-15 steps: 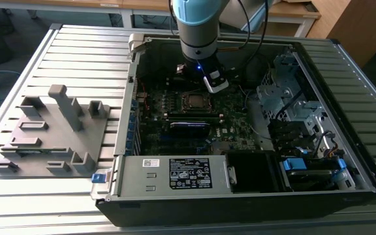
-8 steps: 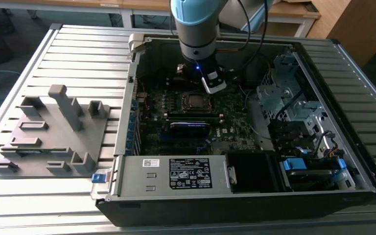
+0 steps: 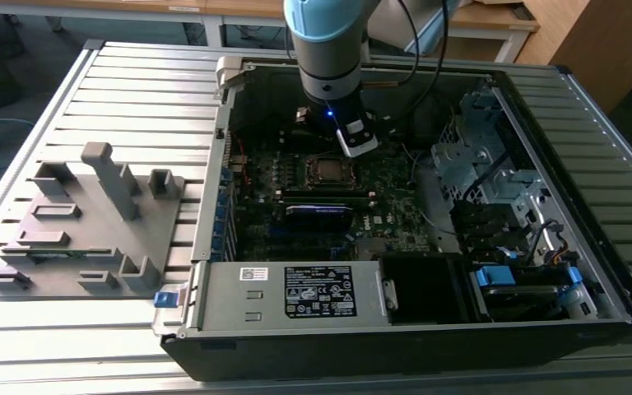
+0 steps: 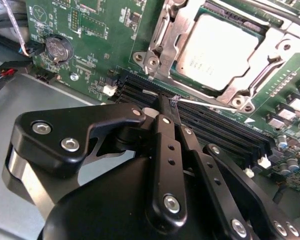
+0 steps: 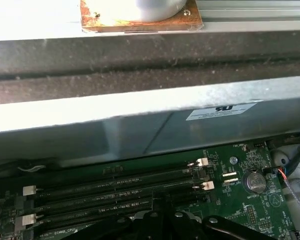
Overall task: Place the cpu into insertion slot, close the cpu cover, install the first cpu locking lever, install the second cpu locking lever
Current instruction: 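Install the first cpu locking lever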
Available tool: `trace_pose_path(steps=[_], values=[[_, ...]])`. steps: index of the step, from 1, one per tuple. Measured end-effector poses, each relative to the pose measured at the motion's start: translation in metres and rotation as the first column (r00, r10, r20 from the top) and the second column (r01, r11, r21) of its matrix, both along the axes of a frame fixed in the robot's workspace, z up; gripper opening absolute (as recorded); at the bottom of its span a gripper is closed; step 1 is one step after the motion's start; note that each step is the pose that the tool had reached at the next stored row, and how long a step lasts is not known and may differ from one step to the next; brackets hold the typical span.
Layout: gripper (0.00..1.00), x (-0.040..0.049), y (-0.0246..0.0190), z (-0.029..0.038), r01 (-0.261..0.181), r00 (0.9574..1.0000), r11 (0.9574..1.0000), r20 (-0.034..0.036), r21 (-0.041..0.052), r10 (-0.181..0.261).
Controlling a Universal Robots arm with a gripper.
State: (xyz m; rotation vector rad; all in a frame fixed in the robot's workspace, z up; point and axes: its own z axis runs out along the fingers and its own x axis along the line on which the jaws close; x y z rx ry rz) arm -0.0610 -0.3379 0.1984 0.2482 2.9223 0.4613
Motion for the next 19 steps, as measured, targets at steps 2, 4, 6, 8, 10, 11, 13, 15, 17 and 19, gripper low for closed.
trace_pose_path(steps=[2, 4, 6, 8, 10, 11, 13, 15, 17, 19], values=[[0.1, 0.0, 0.0, -0.0007, 0.001, 1.0, 1.0, 0.001, -0.0003, -0.001], [0.1, 0.0, 0.0001, -0.0016, 0.001, 1.0, 1.0, 0.0021, -0.0009, -0.001], [0.1, 0.0, 0.0003, -0.0023, 0.001, 1.0, 1.0, 0.0031, -0.0018, -0.001], [0.1, 0.0, 0.0004, -0.0025, 0.001, 1.0, 1.0, 0.0033, -0.0036, -0.001], [0.1, 0.0, 0.0004, -0.0025, 0.001, 1.0, 1.0, 0.0033, -0.0037, -0.001], [0.1, 0.0, 0.0004, -0.0025, 0.001, 1.0, 1.0, 0.0033, -0.0037, -0.001], [0.1, 0.0, 0.0005, -0.003, 0.001, 1.0, 1.0, 0.0039, -0.0043, -0.001], [0.1, -0.0001, 0.0005, -0.0038, 0.001, 1.0, 1.0, 0.0061, -0.0091, -0.001], [0.1, 0.0, 0.0005, -0.0045, 0.001, 1.0, 0.9999, 0.0089, -0.0161, -0.001], [0.1, 0.0, 0.0006, -0.0052, 0.001, 0.9999, 0.9997, 0.0112, -0.0246, -0.001]])
